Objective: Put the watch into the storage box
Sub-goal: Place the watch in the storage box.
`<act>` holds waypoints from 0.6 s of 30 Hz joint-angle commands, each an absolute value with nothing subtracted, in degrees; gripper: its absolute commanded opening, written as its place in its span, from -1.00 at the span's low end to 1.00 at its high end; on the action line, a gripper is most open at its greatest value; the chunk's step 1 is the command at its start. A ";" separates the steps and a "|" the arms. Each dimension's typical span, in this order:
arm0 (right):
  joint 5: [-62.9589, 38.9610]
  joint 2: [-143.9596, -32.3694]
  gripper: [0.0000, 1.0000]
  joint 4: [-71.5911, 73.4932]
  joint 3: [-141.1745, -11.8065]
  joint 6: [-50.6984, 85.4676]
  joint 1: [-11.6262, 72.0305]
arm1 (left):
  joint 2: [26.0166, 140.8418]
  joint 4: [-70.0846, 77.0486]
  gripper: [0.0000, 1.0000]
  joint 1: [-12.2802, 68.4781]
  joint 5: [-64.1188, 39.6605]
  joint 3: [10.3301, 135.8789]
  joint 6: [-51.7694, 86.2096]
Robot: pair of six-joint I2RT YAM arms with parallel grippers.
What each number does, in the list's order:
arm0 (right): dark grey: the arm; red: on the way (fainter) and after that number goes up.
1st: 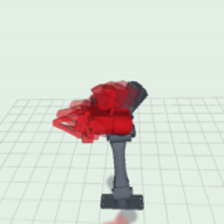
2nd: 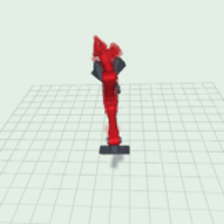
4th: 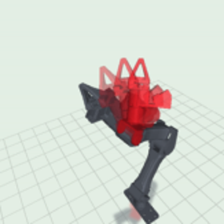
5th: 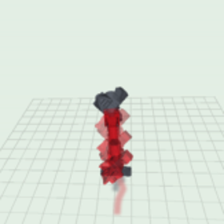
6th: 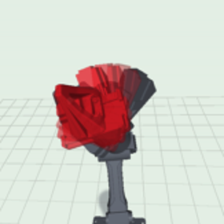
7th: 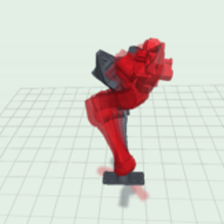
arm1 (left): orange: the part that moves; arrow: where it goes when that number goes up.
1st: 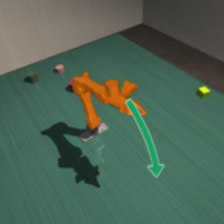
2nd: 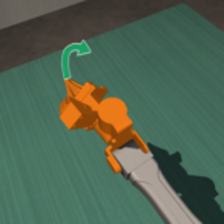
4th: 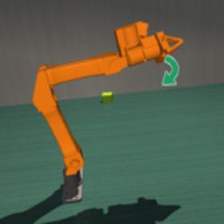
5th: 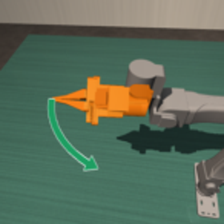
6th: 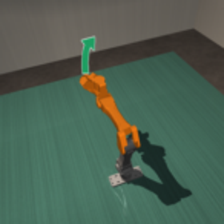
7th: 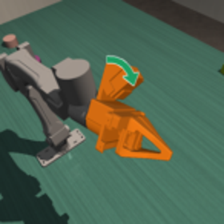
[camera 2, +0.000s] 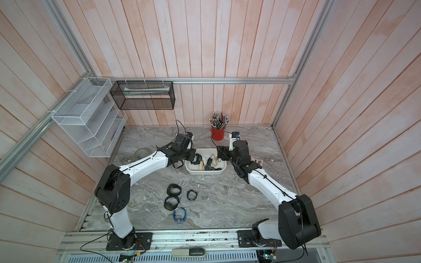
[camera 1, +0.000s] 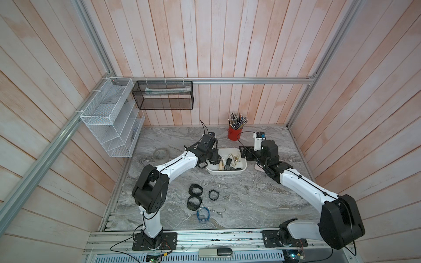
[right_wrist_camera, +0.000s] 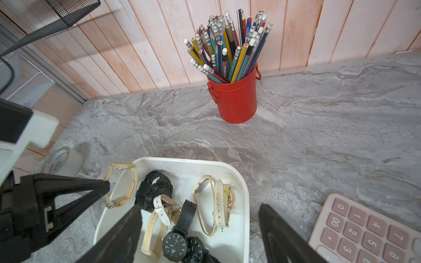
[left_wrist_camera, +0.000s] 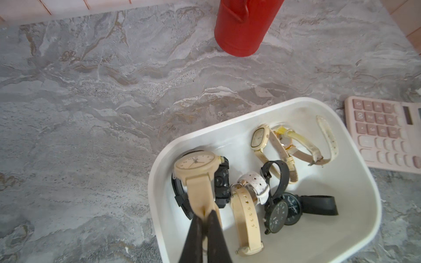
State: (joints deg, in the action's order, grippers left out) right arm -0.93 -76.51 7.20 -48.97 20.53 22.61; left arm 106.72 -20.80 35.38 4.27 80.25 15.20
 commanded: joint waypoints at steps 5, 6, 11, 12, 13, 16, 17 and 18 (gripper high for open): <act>-1.20 -76.12 0.65 7.49 -48.25 19.86 21.64 | 109.98 -18.95 -1.00 35.18 3.51 81.59 15.27; -1.34 -76.20 0.65 7.60 -48.29 19.85 21.70 | 110.53 -18.90 -1.00 35.24 3.43 81.65 15.32; -1.73 -76.58 0.65 7.64 -48.76 19.86 21.62 | 112.88 -19.89 -1.00 35.03 3.17 83.13 15.76; -1.73 -76.56 0.65 7.62 -48.78 19.82 21.59 | 113.07 -20.25 -1.00 35.06 3.20 83.44 15.86; -1.69 -76.55 0.65 7.64 -48.78 19.71 21.50 | 113.00 -20.42 -0.98 35.05 3.17 83.58 15.90; -1.71 -76.38 0.65 7.53 -48.78 19.86 21.51 | 111.93 -20.35 -0.76 34.99 3.17 83.25 16.03; -1.67 -76.38 0.65 7.64 -48.78 19.90 21.50 | 111.23 -20.02 -0.69 35.03 3.09 82.82 16.15; -1.71 -76.39 0.65 7.57 -48.79 19.95 21.53 | 110.53 -19.59 -0.61 35.03 2.86 82.40 16.30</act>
State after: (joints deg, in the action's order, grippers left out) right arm -1.39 -76.44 7.29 -48.77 20.53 21.91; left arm 112.55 -20.51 35.27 3.42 81.76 15.66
